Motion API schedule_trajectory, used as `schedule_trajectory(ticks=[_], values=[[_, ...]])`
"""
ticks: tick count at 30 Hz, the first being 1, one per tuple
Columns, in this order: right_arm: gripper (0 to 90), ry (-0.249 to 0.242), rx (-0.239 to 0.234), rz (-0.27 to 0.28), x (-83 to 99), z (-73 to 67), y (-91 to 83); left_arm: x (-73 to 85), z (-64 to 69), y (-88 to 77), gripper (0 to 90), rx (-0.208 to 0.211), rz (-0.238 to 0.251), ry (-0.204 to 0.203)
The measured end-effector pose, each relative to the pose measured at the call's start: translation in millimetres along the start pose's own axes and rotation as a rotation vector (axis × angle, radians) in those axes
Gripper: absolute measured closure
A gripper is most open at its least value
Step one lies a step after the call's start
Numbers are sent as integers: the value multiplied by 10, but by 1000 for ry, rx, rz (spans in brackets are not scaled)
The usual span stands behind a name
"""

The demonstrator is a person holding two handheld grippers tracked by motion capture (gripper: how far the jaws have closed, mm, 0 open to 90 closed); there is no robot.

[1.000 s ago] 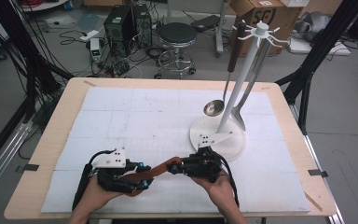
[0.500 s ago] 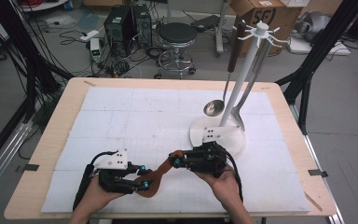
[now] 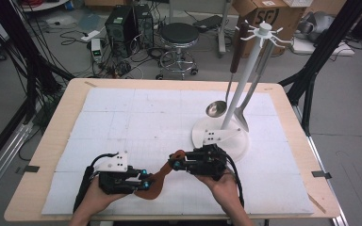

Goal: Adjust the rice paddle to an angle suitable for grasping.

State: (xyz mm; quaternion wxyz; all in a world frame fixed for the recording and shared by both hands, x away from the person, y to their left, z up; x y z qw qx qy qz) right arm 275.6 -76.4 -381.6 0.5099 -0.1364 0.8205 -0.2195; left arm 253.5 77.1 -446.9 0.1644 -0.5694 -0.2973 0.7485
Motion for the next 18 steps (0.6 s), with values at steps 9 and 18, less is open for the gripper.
schedule_trajectory(ticks=[9,18], values=[[750,4,-20,-36,173,36,248,10,-6,-6,803,2,0,-3],[773,6,-13,-42,232,61,370,12,-17,-8,797,-10,4,-10]])
Point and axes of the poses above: each handheld gripper's, and its own axes: y roughly forward along the jaws, x roughly out of its underside, z roughly to its right, the point moved 8 cm from there along y, roughly forward along the jaws, and after that the axes turned 14 degrees about -z, right-handed, at the moved point
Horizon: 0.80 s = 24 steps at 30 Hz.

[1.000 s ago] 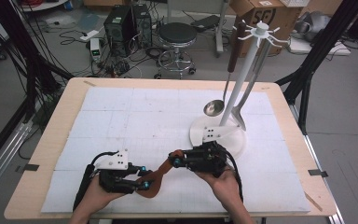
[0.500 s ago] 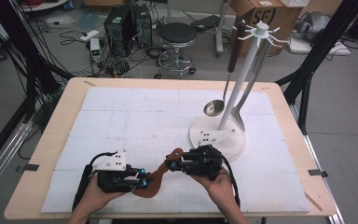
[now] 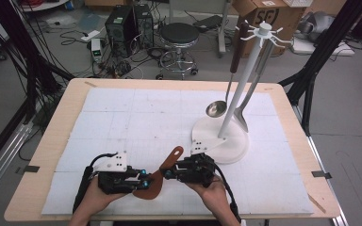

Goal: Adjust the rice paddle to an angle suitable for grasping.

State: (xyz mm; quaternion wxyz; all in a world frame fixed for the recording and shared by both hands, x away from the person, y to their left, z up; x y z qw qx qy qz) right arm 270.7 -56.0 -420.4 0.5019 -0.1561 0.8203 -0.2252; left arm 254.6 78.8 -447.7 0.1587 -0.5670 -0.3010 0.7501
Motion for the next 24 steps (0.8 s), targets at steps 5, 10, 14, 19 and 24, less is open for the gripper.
schedule_trajectory(ticks=[5,10,14,19,24], values=[[811,-17,9,7,-11,-17,-11,0,-18,1,748,-25,-2,-7],[818,-22,22,35,-38,10,-69,-7,-29,-18,719,-34,6,-4],[821,-23,36,40,-44,22,-110,-11,-27,-18,691,-33,10,-10],[822,-21,55,62,-70,45,-218,-11,-36,-21,659,-38,12,-16],[824,-31,69,75,-102,50,-331,-7,-43,-16,641,-48,7,-18]])
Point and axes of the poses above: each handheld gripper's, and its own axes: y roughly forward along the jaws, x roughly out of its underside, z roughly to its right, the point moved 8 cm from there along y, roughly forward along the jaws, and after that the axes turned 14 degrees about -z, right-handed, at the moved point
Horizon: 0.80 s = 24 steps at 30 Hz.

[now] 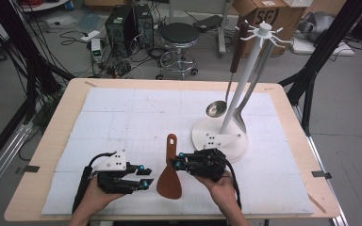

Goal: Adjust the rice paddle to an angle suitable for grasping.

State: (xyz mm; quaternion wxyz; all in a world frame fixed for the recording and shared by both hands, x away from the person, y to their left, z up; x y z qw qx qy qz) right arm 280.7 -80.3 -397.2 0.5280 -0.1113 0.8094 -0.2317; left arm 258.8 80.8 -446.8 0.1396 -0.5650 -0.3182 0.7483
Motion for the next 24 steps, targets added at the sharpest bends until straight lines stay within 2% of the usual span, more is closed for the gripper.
schedule_trajectory(ticks=[17,24], values=[[824,-13,51,31,-109,75,-362,37,-87,-12,549,-36,-4,-29],[824,-14,62,45,-161,114,-488,67,-142,-40,481,-62,0,-54]])
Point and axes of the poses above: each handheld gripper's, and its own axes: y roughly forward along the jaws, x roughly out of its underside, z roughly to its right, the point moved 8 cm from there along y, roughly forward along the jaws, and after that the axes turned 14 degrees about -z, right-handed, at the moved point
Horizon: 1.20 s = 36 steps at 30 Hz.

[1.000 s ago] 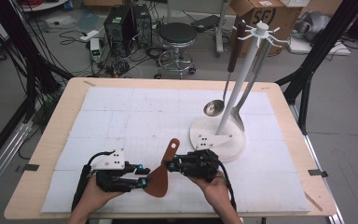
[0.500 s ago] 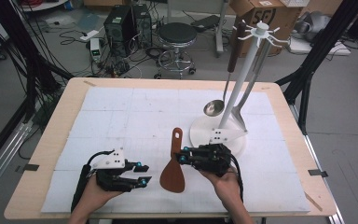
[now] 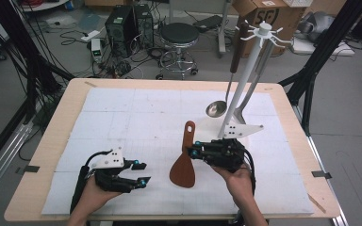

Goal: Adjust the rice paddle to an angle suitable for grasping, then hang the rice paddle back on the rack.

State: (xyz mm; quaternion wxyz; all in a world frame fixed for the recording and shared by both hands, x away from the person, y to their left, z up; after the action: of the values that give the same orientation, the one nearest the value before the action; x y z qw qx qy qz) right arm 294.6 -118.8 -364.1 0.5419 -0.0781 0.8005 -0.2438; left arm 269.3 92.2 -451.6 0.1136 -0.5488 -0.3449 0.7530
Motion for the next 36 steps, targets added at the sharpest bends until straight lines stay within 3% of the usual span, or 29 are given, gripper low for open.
schedule_trajectory(ticks=[10,25,36], values=[[824,-8,22,14,-113,43,-149,41,-84,-27,398,-27,3,-29],[824,-25,66,34,-261,78,-452,41,-101,-60,355,-37,12,-30],[824,-27,63,32,-333,88,-503,57,-124,-56,326,-42,10,-47]])
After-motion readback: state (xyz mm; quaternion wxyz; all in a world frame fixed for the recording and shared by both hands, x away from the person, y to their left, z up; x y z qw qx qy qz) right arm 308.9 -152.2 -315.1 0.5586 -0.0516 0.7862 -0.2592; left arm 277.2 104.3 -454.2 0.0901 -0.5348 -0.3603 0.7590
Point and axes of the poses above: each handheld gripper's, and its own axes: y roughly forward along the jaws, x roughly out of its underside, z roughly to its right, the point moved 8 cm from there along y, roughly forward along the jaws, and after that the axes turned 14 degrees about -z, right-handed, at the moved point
